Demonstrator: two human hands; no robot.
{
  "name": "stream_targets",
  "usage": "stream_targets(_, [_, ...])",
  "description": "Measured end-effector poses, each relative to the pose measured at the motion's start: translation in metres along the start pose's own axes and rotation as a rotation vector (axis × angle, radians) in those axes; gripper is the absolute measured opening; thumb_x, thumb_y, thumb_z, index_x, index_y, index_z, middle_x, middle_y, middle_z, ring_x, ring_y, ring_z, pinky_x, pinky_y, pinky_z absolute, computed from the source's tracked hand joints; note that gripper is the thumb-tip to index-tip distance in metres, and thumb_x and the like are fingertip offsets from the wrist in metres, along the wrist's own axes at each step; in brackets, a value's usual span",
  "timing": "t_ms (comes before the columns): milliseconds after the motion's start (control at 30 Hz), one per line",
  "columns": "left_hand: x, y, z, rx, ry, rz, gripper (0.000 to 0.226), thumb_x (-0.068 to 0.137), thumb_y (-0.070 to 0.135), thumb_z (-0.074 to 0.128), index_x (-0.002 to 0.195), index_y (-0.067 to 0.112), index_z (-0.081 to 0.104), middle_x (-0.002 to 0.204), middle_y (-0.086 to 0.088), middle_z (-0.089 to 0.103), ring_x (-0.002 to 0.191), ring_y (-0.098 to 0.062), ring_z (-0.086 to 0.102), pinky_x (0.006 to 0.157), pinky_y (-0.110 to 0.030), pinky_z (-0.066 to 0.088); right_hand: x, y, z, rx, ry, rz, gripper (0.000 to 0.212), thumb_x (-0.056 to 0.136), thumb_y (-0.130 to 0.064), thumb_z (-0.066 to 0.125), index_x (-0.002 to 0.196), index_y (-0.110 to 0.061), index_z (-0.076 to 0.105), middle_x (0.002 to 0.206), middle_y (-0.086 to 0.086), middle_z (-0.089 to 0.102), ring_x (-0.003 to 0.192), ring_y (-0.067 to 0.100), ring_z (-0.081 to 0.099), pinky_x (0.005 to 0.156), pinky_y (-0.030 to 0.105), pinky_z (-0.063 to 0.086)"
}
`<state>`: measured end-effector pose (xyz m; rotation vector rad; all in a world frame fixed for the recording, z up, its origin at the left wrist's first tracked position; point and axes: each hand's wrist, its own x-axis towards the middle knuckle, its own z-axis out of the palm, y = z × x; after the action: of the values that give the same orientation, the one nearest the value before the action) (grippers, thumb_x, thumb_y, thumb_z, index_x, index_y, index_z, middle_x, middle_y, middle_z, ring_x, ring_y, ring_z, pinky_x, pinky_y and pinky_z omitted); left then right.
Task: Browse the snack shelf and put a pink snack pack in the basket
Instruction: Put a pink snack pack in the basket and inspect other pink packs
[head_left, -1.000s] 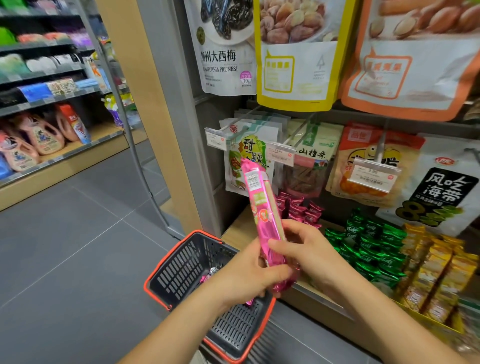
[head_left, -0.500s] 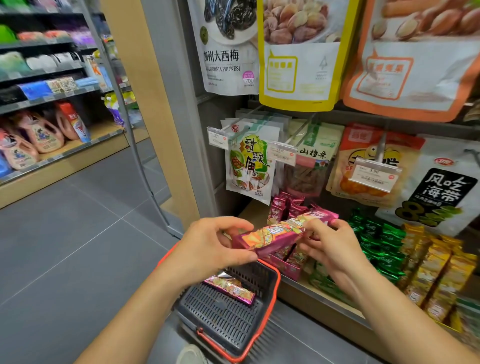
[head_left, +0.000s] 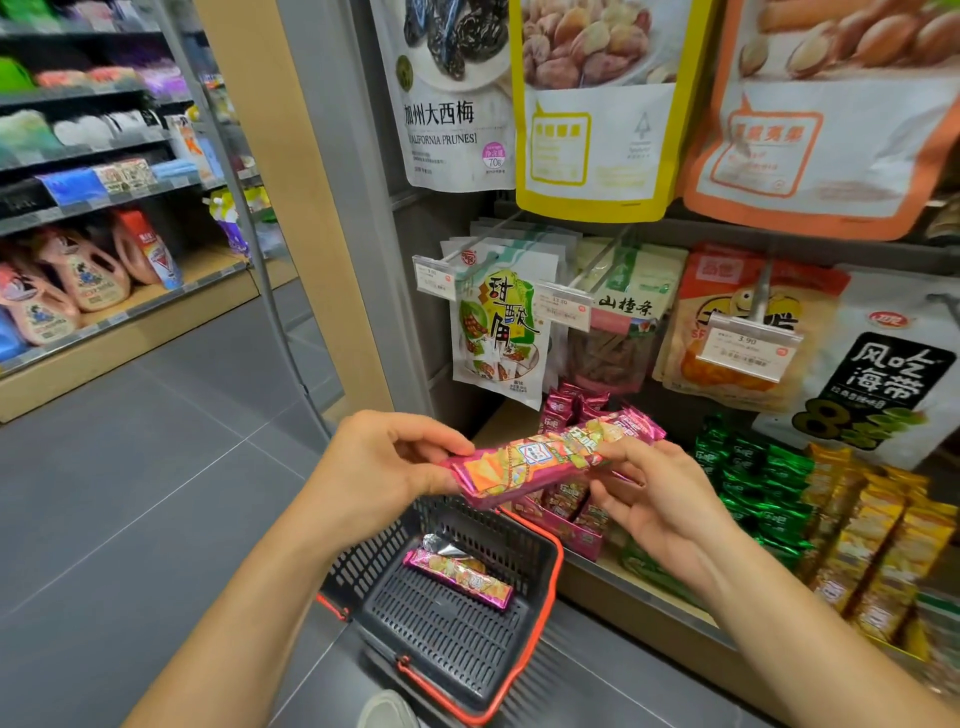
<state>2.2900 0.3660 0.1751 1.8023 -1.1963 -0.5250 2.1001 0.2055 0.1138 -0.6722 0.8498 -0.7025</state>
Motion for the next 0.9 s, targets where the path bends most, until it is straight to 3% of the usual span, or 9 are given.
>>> stream_targets(100, [0.003, -0.008, -0.006, 0.196, 0.042, 0.009, 0.042, 0.073, -0.001, 0.08, 0.083, 0.039, 0.074, 0.068, 0.015, 0.071, 0.072, -0.003, 0.068, 0.072, -0.015, 0.055, -0.001, 0.002, -0.001, -0.034, -0.005, -0.035, 0.048, 0.074, 0.005, 0.072, 0.107, -0.018, 0.046, 0.096, 0.016, 0.073, 0.073, 0.025, 0.073, 0.051, 0.026, 0.052])
stream_targets(267, [0.011, -0.022, -0.01, 0.402, 0.171, 0.004, 0.028, 0.081, 0.004, 0.073, 0.077, 0.032, 0.075, 0.06, 0.036, 0.06, 0.075, 0.01, 0.062, 0.067, -0.008, 0.045, -0.006, 0.001, -0.001, -0.086, -0.075, -0.095, 0.052, 0.071, 0.006, 0.076, 0.111, -0.018, 0.051, 0.092, 0.013, 0.076, 0.084, 0.03, 0.074, 0.058, 0.029, 0.056])
stream_targets(333, [0.012, -0.029, -0.011, 0.412, 0.214, -0.029, 0.039, 0.083, 0.007, 0.072, 0.067, 0.042, 0.066, 0.059, 0.028, 0.063, 0.068, 0.004, 0.062, 0.067, -0.015, 0.047, -0.008, 0.001, -0.001, -0.096, -0.092, -0.121, 0.05, 0.072, 0.01, 0.075, 0.11, -0.014, 0.054, 0.096, 0.016, 0.074, 0.083, 0.029, 0.074, 0.059, 0.029, 0.057])
stream_targets(433, [0.015, -0.04, -0.011, 0.348, 0.168, -0.115, 0.036, 0.086, 0.007, 0.069, 0.066, 0.037, 0.064, 0.061, 0.008, 0.068, 0.059, -0.005, 0.064, 0.069, -0.031, 0.057, -0.01, 0.001, 0.001, -0.149, -0.105, -0.163, 0.05, 0.071, 0.014, 0.074, 0.109, -0.012, 0.054, 0.096, 0.019, 0.072, 0.079, 0.031, 0.074, 0.054, 0.027, 0.057])
stream_targets(533, [0.014, -0.043, -0.008, 0.329, 0.083, -0.146, 0.029, 0.085, 0.008, 0.07, 0.072, 0.034, 0.07, 0.07, 0.012, 0.072, 0.069, -0.003, 0.066, 0.074, -0.028, 0.055, -0.011, 0.001, 0.001, -0.185, -0.102, -0.229, 0.056, 0.069, 0.019, 0.073, 0.108, -0.016, 0.054, 0.1, 0.018, 0.067, 0.078, 0.031, 0.074, 0.055, 0.03, 0.058])
stream_targets(633, [0.01, -0.042, 0.005, 0.518, -0.034, -0.092, 0.023, 0.091, 0.014, 0.06, 0.095, 0.033, 0.071, 0.094, 0.016, 0.071, 0.091, -0.006, 0.063, 0.085, -0.028, 0.051, -0.012, 0.002, 0.0, -0.207, -0.143, -0.293, 0.054, 0.067, 0.02, 0.074, 0.101, -0.022, 0.064, 0.098, 0.017, 0.07, 0.082, 0.029, 0.074, 0.06, 0.032, 0.059])
stream_targets(767, [0.006, -0.04, 0.03, 0.802, -0.156, 0.072, 0.037, 0.092, 0.009, 0.044, 0.126, 0.019, 0.054, 0.127, 0.002, 0.058, 0.122, -0.022, 0.049, 0.1, -0.034, 0.042, -0.012, 0.003, -0.003, -0.32, -0.167, -0.376, 0.045, 0.071, 0.014, 0.075, 0.089, -0.026, 0.068, 0.089, 0.012, 0.074, 0.081, 0.026, 0.074, 0.062, 0.03, 0.058])
stream_targets(833, [0.005, -0.036, 0.043, 0.771, -0.154, 0.134, 0.053, 0.093, 0.009, 0.044, 0.144, 0.02, 0.038, 0.146, 0.002, 0.045, 0.134, -0.018, 0.038, 0.112, -0.032, 0.032, -0.01, 0.005, -0.004, -0.402, -0.16, -0.42, 0.045, 0.071, 0.013, 0.075, 0.089, -0.028, 0.067, 0.086, 0.009, 0.074, 0.079, 0.022, 0.073, 0.062, 0.031, 0.058])
stream_targets(900, [0.003, -0.031, 0.058, 0.715, -0.147, 0.226, 0.054, 0.096, 0.019, 0.046, 0.149, 0.022, 0.031, 0.149, 0.003, 0.041, 0.135, -0.014, 0.036, 0.113, -0.029, 0.03, -0.011, 0.009, -0.002, -0.498, -0.162, -0.454, 0.048, 0.07, 0.012, 0.077, 0.09, -0.031, 0.067, 0.087, 0.006, 0.074, 0.082, 0.021, 0.073, 0.068, 0.037, 0.059])
